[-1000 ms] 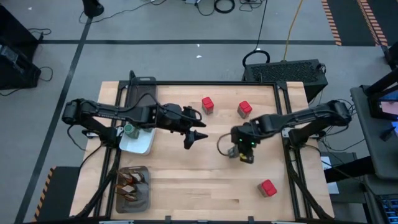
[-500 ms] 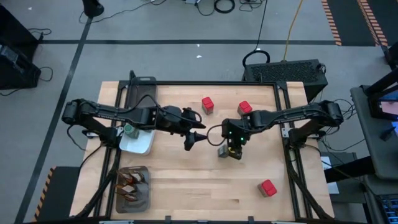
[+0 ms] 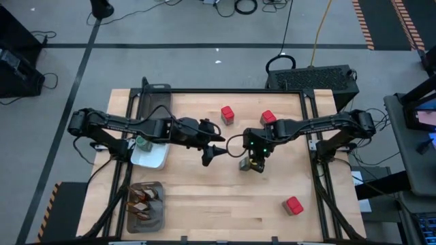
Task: Sort spices by type
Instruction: Put the green bottle seasoning into the white bin
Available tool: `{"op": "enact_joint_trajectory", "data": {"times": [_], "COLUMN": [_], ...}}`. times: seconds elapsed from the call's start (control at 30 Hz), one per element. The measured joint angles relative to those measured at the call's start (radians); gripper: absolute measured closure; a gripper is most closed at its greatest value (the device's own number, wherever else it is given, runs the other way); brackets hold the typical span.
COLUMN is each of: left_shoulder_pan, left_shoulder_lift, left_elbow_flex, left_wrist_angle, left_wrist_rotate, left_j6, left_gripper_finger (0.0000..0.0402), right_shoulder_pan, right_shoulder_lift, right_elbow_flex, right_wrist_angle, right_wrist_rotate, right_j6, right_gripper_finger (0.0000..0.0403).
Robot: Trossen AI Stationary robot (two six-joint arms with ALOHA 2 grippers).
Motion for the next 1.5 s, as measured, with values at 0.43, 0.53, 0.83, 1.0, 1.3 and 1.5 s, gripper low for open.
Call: {"op": "enact_joint_trajectory", "data": {"times": [0.43, 0.53, 0.83, 1.0, 1.3, 1.5], "left_shoulder_pan": [0.0, 0.0, 0.0, 0.0, 0.0, 0.0], "left_shoulder_lift": [0.0, 0.0, 0.0, 0.0, 0.0, 0.0], "left_elbow_flex": [0.0, 0.0, 0.0, 0.0, 0.0, 0.0], "left_wrist_angle": [0.0, 0.0, 0.0, 0.0, 0.0, 0.0], "left_wrist_rotate": [-0.028, -0.029, -0.03, -0.03, -0.03, -0.03], "left_j6": [0.002, 0.004, 0.008, 0.008, 0.008, 0.008], "left_gripper_finger": [0.0135, 0.0135, 0.0135, 0.0135, 0.0135, 0.0135], "right_shoulder_pan": [0.0, 0.0, -0.013, -0.022, -0.026, -0.027], "right_shoulder_lift": [0.0, 0.0, 0.0, 0.0, 0.0, -0.039], "right_elbow_flex": [0.0, 0.0, 0.0, 0.0, 0.0, 0.0], "right_wrist_angle": [-0.146, -0.158, -0.159, -0.158, -0.141, -0.153], "right_wrist_rotate": [0.003, 0.004, 0.009, 0.004, -0.004, -0.052], "right_j6": [0.093, 0.095, 0.116, 0.1, 0.094, 0.088], "right_gripper_finger": [0.0218, 0.0218, 0.0201, 0.0164, 0.0138, 0.0138]}}
